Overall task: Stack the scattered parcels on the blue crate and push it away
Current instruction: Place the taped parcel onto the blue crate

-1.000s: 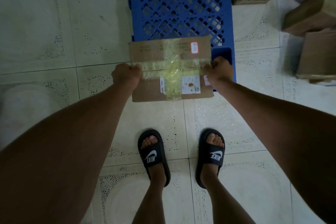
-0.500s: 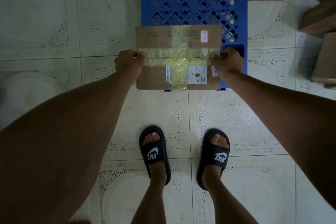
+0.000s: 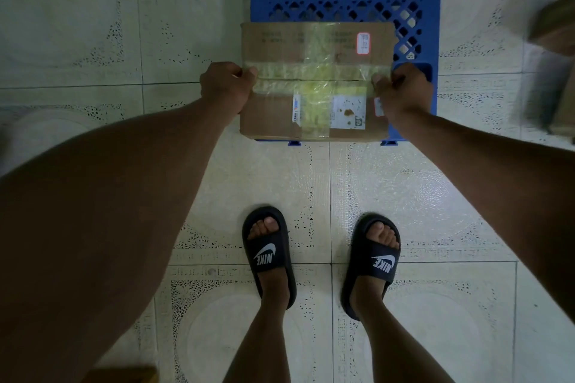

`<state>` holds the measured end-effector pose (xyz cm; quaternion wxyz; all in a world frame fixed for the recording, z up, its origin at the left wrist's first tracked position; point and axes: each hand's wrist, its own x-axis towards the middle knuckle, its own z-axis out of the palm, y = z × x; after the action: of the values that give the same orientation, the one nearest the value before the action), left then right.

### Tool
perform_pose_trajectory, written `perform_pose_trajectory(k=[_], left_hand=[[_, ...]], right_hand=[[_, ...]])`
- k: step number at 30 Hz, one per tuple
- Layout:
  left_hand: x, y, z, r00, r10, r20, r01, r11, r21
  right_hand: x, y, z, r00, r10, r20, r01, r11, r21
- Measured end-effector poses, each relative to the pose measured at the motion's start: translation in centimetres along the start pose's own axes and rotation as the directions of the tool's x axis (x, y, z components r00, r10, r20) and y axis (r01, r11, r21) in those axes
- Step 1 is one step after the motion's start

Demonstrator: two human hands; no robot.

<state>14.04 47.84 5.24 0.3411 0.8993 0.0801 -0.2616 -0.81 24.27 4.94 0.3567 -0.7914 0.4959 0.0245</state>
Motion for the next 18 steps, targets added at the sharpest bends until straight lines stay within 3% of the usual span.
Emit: perform_pose_trajectory(k=[13,18], left_hand=[[-0.7,0.8,0.1,0.999,-0.039,0.011,0.039,0.998,0.040],[-1.0,2.0,0.6,0.990,-0.133,0.042,0.127,0.984,0.123]], right_hand=[[0.4,-0.5,-0.3,0.998,0.054,0.033,-0.055,0.998,0.037],[0.1,-1.0,-0.8,0.994,0.096,0.042,-0.098,0.995,0.034]])
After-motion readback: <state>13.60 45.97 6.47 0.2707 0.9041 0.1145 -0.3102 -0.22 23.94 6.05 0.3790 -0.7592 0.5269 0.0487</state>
